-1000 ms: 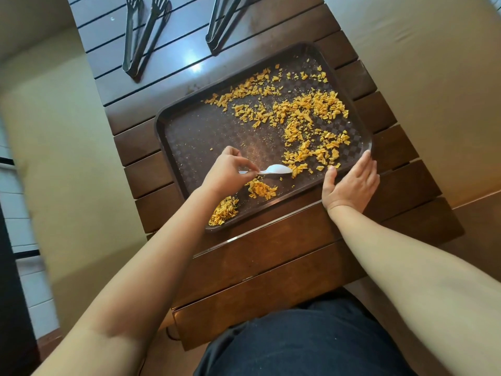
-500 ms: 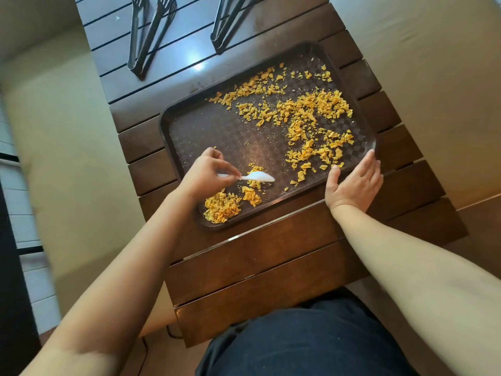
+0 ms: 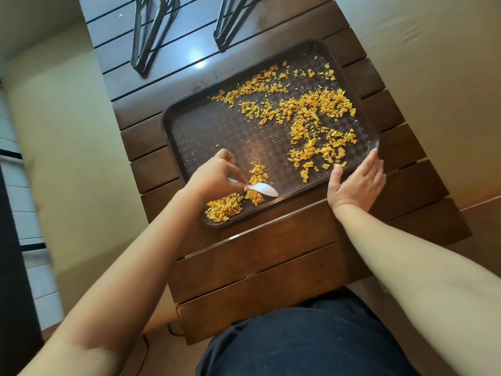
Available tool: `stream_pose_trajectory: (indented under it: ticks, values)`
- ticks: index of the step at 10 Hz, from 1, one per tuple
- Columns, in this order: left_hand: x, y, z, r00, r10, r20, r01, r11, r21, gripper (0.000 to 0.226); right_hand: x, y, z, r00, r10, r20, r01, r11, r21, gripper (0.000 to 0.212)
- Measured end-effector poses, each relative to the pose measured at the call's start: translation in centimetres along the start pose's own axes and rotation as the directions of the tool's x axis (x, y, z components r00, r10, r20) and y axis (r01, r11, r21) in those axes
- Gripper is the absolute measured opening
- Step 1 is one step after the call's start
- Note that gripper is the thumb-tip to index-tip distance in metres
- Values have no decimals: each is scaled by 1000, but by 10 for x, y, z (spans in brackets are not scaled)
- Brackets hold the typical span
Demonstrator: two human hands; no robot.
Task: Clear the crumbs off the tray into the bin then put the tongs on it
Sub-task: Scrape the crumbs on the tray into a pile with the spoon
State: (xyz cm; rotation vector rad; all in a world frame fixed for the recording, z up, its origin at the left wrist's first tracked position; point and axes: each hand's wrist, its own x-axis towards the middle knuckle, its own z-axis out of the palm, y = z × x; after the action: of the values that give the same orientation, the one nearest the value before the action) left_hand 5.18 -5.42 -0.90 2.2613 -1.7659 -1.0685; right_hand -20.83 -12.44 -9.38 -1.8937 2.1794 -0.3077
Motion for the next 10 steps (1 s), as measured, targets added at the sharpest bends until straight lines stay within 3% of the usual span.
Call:
stream_pose_trajectory:
  ticks: [1,2,3,5,6,8,10]
  values:
    - [-7,-23,-16,995,-97,3,97,994,-52,11,0,0,0,1000,1,-4,-1,1000,1,80]
    - [-5,-38,-18,955,-251,-156,201,939,-279,12,0,-1,-1,1000,1,-5,-1,1000,8,80]
    - [1,-56,-15,789,-508,-344,258,783,-566,19,0,-1,-1,1000,-3,-10,3,1000,12,80]
    - [0,-58,-6,700,-644,-307,334,676,-657,22,1,0,0,1000,-6,-12,6,1000,4,80]
    - [-7,-55,-2,712,-634,-303,337,687,-644,21,0,0,0,1000,-8,-8,8,1000,5,80]
    - [-21,-48,12,879,-457,-138,352,816,-458,12,0,0,1,1000,-5,-12,5,1000,8,80]
    - [-3,-28,2,872,-448,-197,274,781,-562,17,1,0,0,1000,-5,-14,5,1000,10,80]
